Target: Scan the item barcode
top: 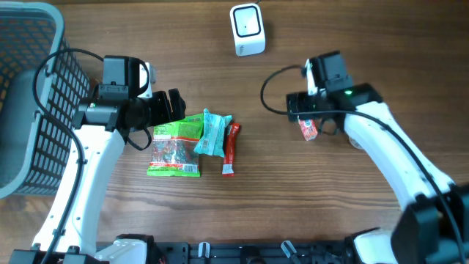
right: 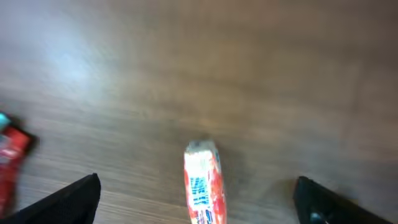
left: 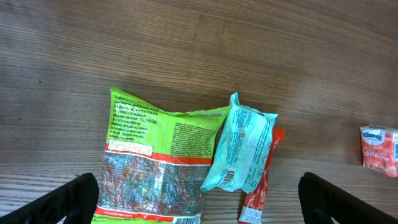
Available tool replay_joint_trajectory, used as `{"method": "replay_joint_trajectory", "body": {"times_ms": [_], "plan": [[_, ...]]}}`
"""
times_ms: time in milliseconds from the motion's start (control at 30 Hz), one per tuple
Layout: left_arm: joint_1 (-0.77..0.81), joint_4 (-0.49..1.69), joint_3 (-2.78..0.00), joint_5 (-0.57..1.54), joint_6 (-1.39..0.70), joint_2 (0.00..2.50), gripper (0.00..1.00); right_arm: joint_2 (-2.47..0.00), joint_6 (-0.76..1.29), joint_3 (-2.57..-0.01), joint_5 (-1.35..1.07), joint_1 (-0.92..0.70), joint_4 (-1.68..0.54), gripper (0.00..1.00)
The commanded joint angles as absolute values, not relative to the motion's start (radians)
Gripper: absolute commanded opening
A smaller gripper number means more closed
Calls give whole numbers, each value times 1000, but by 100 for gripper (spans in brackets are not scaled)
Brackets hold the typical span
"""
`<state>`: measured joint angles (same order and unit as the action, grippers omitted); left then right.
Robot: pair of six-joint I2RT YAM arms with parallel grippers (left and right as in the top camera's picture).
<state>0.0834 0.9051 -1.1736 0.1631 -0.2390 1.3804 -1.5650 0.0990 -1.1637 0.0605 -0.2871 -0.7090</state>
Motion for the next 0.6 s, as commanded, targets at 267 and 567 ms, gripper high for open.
{"method": "replay_joint_trajectory", "body": {"times_ms": [267,567], "plan": [[88,903,-1177,174,-247,1383,100,-1573,83,-1166,17,-289,-825,100],[88,903,-1177,174,-247,1383,100,-1597,161,-1164,13,-288,-832,36]]}}
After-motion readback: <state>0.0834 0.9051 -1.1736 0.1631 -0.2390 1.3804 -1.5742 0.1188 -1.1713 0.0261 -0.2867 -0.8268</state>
